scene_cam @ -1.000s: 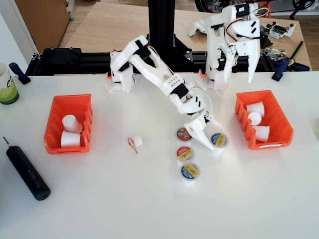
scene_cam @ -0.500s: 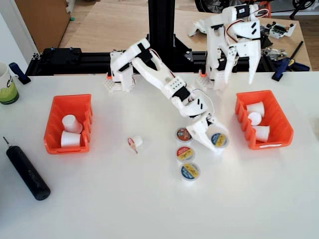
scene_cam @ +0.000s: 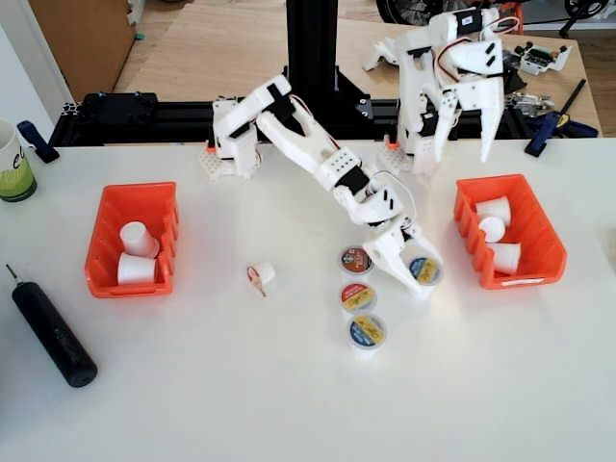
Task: Sort the coffee pods, blue into left, red into right
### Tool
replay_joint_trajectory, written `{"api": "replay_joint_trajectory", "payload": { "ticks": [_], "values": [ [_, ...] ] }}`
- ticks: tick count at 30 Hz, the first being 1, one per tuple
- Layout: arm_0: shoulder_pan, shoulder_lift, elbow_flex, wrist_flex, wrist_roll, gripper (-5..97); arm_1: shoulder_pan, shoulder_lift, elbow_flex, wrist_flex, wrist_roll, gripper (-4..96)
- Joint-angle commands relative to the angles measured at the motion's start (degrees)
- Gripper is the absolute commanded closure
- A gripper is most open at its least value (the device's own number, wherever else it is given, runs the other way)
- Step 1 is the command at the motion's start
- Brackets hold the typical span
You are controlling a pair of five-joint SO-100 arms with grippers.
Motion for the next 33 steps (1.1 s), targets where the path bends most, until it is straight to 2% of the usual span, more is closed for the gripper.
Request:
{"api": "replay_joint_trajectory", "payload": {
  "ticks": [1,7,19,23,27,33],
  "values": [
    [-0.4,0.8,-2.8,1.2,0.2,73,-0.4,0.2,0.0,-0.9,0.3,63.6],
    [-0.4,1.4,-8.4,11.8,1.3,73,-0.4,0.3,0.2,-0.9,0.4,63.6],
    [0.1,8.7,-39.4,65.6,8.3,72,0.0,0.2,1.8,-2.7,-0.2,63.7],
    [0.6,8.7,-52.2,85.8,7.0,72,0.1,0.2,2.4,-3.6,-0.2,63.7],
    [1.1,21.2,-39.0,86.4,6.5,72,0.1,0.2,2.6,-3.9,0.0,63.7],
    [3.1,54.1,2.5,86.3,-1.3,72,0.7,0.3,2.9,-4.3,0.1,63.7]
  ]
}}
